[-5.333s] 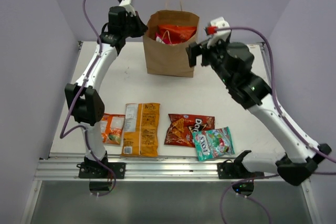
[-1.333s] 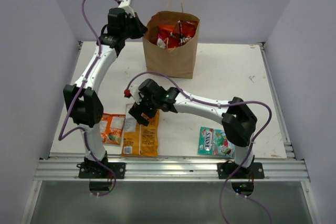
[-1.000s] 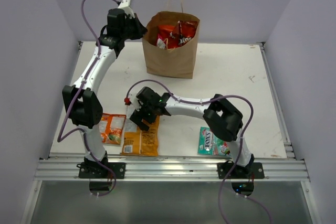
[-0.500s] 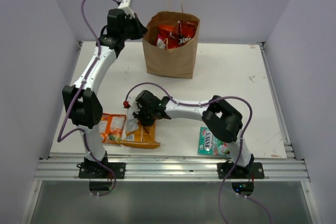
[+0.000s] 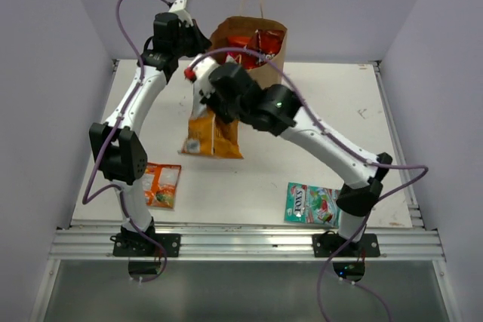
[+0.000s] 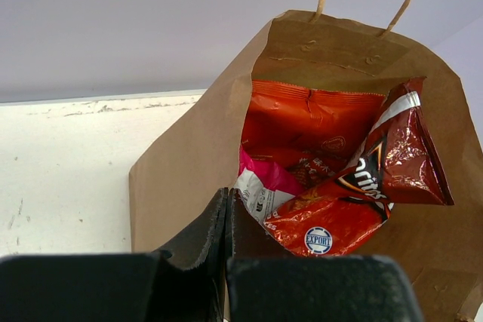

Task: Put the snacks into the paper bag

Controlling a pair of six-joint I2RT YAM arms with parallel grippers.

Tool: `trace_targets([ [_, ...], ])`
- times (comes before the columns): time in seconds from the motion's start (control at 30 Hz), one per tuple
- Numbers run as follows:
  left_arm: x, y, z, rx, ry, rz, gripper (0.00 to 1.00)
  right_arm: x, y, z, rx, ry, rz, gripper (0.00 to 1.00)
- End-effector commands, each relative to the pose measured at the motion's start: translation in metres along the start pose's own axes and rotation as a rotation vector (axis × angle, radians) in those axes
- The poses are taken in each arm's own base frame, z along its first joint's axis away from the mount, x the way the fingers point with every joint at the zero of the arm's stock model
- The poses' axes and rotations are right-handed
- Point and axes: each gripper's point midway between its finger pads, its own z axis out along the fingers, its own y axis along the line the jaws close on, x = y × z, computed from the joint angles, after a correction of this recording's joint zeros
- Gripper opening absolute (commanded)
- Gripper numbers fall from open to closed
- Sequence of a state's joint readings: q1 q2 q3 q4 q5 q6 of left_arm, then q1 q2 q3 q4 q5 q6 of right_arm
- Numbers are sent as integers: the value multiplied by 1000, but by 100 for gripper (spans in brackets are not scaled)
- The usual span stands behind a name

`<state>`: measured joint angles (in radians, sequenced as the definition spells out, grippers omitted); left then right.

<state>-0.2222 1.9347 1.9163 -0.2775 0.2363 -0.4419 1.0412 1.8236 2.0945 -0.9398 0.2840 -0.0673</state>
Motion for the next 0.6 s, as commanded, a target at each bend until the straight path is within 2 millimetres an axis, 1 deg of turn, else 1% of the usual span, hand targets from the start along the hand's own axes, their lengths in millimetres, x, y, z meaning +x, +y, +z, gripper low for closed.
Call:
trace_targets([
  [0.0, -18, -4, -11, 15, -35, 23, 0, -54, -84, -99, 298, -154, -40, 0],
  [0.03, -19, -2, -11, 10, -35, 23, 0, -74, -101, -112, 378, -218, -82, 0],
  [0.07, -20, -2, -12, 9, -37, 25, 0, -84, -124, -128, 505, -249, -79, 0],
  [0.1, -19, -1, -12, 7, -35, 24, 0, -93, -138, -136, 587, -279, -90, 0],
  [0.13, -20, 1, -13, 4, -36, 23, 0, -129, -161, -157, 719, -433, -74, 0],
  [0.17, -20, 1, -13, 5, -38, 23, 0, -122, -173, -152, 817, -423, -87, 0],
  [0.2, -20, 0, -13, 8, -38, 22, 0, -132, -183, -154, 882, -483, -74, 0],
  [0.23, -21, 0, -13, 10, -39, 21, 0, -147, -211, -171, 1000, -592, -13, 0],
  [0.27, -20, -1, -12, 13, -36, 19, 0, -156, -226, -182, 1049, -644, 29, 0],
  [0.3, -20, -1, -13, 13, -38, 18, 0, -156, -244, -148, 1100, -608, 20, 0],
  [0.33, -19, -1, -13, 13, -34, 17, 0, -163, -256, -149, 1151, -637, 37, 0],
  [0.37, -19, -2, -14, 15, -34, 18, 0, -174, -270, -170, 1201, -700, 79, 0],
  [0.4, -19, -1, -15, 12, -35, 17, 0, -174, -281, -141, 1218, -689, 41, 0],
  [0.43, -17, -2, -15, 14, -31, 17, 0, -174, -288, -137, 1226, -726, 81, 0],
  [0.47, -16, -1, -16, 13, -28, 19, 0, -177, -296, -141, 1232, -758, 113, 0],
  [0.5, -16, -1, -17, 11, -29, 19, 0, -174, -305, -126, 1228, -749, 113, 0],
  [0.57, -12, 1, -18, 6, -21, 23, 0, -167, -309, -104, 1202, -725, 120, 0],
])
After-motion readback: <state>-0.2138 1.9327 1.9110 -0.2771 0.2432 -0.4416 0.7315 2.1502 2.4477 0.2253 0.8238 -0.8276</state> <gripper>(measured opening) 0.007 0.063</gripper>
